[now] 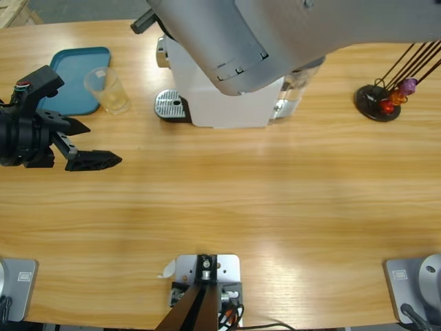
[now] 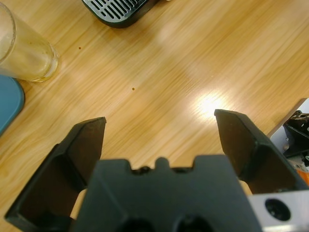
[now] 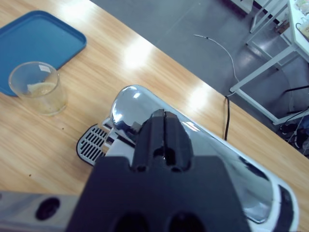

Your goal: Pour coffee

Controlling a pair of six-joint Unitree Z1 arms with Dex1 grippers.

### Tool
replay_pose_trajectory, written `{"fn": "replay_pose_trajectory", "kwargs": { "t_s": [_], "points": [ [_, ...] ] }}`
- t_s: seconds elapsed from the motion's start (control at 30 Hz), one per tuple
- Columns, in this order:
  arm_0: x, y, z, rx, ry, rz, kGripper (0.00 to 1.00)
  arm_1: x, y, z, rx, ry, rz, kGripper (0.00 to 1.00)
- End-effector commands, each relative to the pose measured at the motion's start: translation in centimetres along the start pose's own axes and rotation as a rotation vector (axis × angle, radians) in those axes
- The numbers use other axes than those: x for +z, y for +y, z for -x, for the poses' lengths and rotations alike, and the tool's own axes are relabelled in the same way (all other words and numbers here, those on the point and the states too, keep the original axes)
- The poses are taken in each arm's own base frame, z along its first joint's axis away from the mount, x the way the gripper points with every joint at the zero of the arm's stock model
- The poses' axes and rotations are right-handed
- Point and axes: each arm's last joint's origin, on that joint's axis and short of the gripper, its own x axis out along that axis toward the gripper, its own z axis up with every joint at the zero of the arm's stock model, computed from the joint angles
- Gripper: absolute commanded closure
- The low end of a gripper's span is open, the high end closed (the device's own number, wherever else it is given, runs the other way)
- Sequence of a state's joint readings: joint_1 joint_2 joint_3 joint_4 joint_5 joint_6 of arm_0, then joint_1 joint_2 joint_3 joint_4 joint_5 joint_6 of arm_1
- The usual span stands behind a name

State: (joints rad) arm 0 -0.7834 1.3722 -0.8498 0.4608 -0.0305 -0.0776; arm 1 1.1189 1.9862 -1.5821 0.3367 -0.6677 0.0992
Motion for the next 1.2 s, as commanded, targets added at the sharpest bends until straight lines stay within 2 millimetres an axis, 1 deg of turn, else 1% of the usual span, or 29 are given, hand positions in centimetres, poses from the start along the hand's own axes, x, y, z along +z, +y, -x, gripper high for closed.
{"fn": "replay_pose_trajectory", "kwargs": {
  "t_s": [0.03, 0.17, 0.23, 0.33, 0.43, 0.47, 0.5, 0.53, 0.6, 0.63, 0.67, 0.73, 0.8, 0.87, 0.93, 1.0, 1.07, 1.1, 1.2],
  "points": [
    [-0.9, -0.1, -1.2, -0.017, 0.055, 0.006, 0.027, -7.7, 4.3, -5.9, 0.013, 0.247, 0.173, 1.0],
    [-0.9, -0.1, -1.2, -0.017, 0.055, 0.006, 0.027, -7.7, 4.0, -5.6, 0.008, 0.243, 0.167, 1.0],
    [-0.9, -0.1, -1.2, -0.016, 0.057, 0.007, 0.027, -7.3, 3.6, -5.0, 0.007, 0.23, 0.157, 1.0],
    [-0.9, -0.1, -1.3, -0.016, 0.059, 0.006, 0.027, -6.1, 2.5, -3.3, 0.042, 0.206, 0.137, 1.0],
    [-0.9, -0.1, -1.4, -0.017, 0.061, 0.007, 0.027, -4.7, 1.2, -1.0, 0.108, 0.18, 0.128, 1.0],
    [-0.9, -0.1, -1.4, -0.017, 0.063, 0.007, 0.027, -4.3, 0.6, -0.2, 0.119, 0.17, 0.128, 0.965],
    [-0.8, -0.1, -1.5, -0.017, 0.064, 0.007, 0.027, -3.9, 0.1, 0.6, 0.131, 0.162, 0.131, 0.792],
    [-0.8, -0.1, -1.5, -0.017, 0.066, 0.007, 0.027, -3.5, -0.4, 1.3, 0.137, 0.154, 0.133, 0.64],
    [-0.8, -0.1, -1.5, -0.018, 0.066, 0.007, 0.027, -3.0, -1.5, 2.8, 0.143, 0.147, 0.138, 0.442],
    [-0.8, -0.1, -1.6, -0.019, 0.066, 0.007, 0.027, -2.8, -2.2, 3.6, 0.145, 0.143, 0.14, 0.381],
    [-0.8, -0.1, -1.6, -0.021, 0.068, 0.007, 0.027, -2.5, -2.8, 4.3, 0.145, 0.136, 0.134, 0.347],
    [-0.8, -0.2, -1.6, -0.024, 0.068, 0.007, 0.027, -2.1, -4.5, 5.7, 0.156, 0.121, 0.109, 0.313],
    [-0.8, -0.2, -1.6, -0.025, 0.067, 0.007, 0.027, -1.9, -6.5, 7.1, 0.17, 0.104, 0.056, 0.303],
    [-0.8, -0.2, -1.6, -0.027, 0.068, 0.007, 0.027, -2.3, -8.7, 8.4, 0.187, 0.096, -0.011, 0.297],
    [-0.8, -0.2, -1.6, -0.027, 0.07, 0.007, 0.027, -2.8, -10.9, 9.8, 0.191, 0.081, -0.065, 0.246],
    [-0.8, -0.2, -1.6, -0.027, 0.069, 0.007, 0.027, -3.5, -12.9, 11.2, 0.211, 0.07, -0.12, 0.217],
    [-0.7, -0.2, -1.7, -0.027, 0.071, 0.008, 0.027, -4.9, -14.5, 12.6, 0.216, 0.077, -0.159, 0.12],
    [-0.7, -0.2, -1.7, -0.027, 0.072, 0.007, 0.027, -5.6, -15.0, 13.1, 0.215, 0.094, -0.17, 0.06],
    [-0.7, -0.2, -1.7, -0.027, 0.072, 0.008, 0.027, -8.4, -15.6, 14.1, 0.199, 0.151, -0.177, 0.01]
  ]
}}
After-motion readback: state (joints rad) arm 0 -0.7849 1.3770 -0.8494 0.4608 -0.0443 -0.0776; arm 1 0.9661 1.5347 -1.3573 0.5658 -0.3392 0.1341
